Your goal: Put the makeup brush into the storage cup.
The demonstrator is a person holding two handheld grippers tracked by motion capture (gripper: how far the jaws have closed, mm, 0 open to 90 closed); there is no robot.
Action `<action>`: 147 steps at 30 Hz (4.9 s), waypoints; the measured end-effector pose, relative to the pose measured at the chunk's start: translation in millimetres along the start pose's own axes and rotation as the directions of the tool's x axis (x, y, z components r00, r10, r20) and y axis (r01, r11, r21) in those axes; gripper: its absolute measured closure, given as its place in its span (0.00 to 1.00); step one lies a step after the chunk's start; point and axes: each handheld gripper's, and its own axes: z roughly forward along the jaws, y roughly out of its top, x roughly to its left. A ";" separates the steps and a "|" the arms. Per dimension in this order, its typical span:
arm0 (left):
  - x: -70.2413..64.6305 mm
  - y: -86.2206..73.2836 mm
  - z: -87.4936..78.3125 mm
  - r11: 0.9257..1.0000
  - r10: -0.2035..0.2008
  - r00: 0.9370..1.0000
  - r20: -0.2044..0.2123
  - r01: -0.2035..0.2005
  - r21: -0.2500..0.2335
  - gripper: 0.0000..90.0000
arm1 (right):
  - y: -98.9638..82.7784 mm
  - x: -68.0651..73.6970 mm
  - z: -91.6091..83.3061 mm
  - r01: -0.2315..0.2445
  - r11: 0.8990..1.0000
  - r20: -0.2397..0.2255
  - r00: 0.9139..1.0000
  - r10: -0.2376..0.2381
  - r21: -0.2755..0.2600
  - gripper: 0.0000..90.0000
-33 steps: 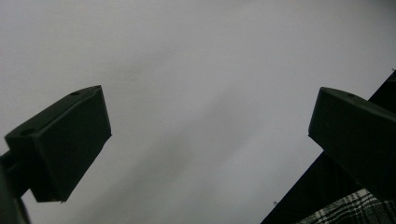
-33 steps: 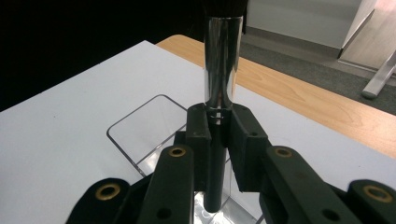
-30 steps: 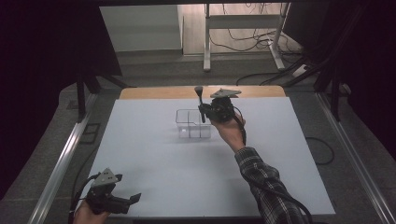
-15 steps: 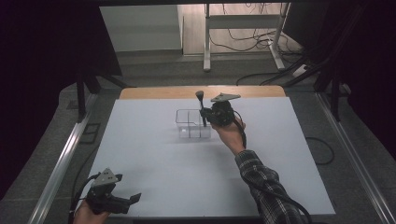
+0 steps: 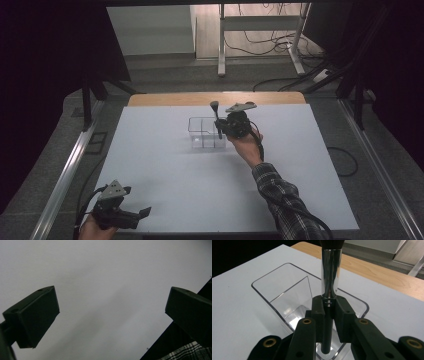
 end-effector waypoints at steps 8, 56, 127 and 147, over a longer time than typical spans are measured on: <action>0.0 0.0 0.1 1.000 -0.001 1.000 0.000 0.001 0.002 0.00 | -5.4 -1.2 3.7 -0.007 1.000 0.001 1.000 0.007 0.020 0.86; 0.1 0.8 0.7 1.000 -0.002 1.000 -0.004 0.002 0.004 0.00 | 6.0 12.1 -25.8 0.063 0.995 -0.056 0.997 -0.059 0.073 0.35; -1.9 1.4 -1.0 1.000 0.016 1.000 -0.013 -0.016 -0.007 0.00 | -32.7 30.9 -76.8 0.111 0.982 -0.127 0.988 -0.092 0.156 0.00; -2.5 1.7 -0.6 1.000 0.029 0.999 -0.014 -0.029 -0.003 0.00 | -52.8 29.1 -90.2 0.140 0.977 -0.099 0.987 -0.125 0.159 0.00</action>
